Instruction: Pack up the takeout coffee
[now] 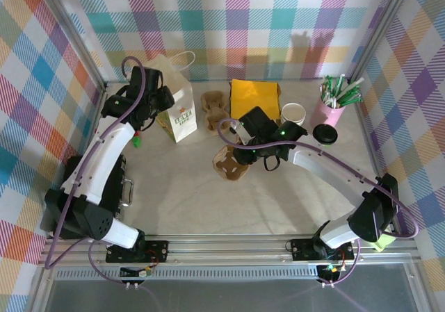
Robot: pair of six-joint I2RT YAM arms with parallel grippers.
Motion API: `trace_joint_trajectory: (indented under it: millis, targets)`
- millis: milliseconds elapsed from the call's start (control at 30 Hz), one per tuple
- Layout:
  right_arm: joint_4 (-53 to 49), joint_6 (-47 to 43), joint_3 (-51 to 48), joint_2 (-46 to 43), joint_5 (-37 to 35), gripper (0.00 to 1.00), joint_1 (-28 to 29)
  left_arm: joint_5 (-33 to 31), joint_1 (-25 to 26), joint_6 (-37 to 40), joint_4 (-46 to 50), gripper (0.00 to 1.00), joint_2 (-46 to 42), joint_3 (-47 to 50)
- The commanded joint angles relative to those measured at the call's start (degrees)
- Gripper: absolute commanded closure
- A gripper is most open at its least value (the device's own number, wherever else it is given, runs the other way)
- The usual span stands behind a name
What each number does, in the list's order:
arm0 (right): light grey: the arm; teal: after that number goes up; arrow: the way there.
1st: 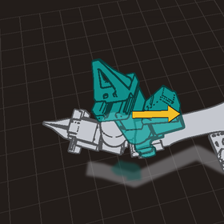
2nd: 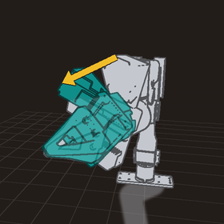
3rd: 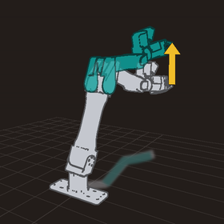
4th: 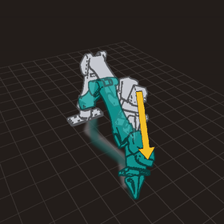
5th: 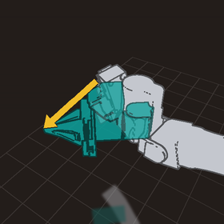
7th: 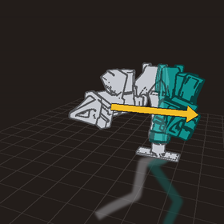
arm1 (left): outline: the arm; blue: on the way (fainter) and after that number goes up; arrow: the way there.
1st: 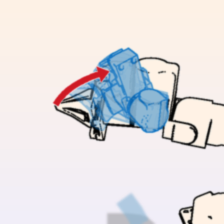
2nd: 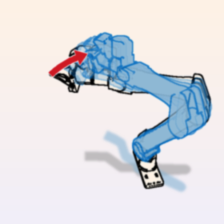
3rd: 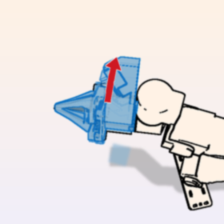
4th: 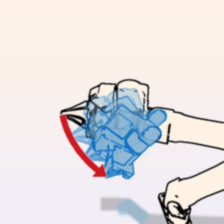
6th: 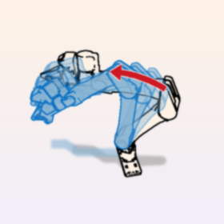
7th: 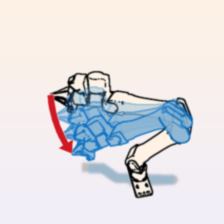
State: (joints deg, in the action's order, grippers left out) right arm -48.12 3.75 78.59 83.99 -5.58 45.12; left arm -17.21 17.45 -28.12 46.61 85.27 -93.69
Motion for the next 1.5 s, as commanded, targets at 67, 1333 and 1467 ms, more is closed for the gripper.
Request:
trace_joint_trajectory:
  millis: [67,1333,1467]
  targets:
    - [-1.1,-1.0,-0.7,-2.6,-0.7,0.62,0.3,-5.0,-1.8,-2.1,0.9,0.38,4.5,-5.2]
    - [-6.2,-0.3,2.9,-6.4,0.2,0.62,0.3,7.6,-5.4,0.8,14.8,1.00,10.5,-13.8]
    - [-7.3,-0.4,4.2,-7.2,0.9,0.62,0.3,10.4,-5.4,1.5,16.3,1.00,5.9,-9.5]
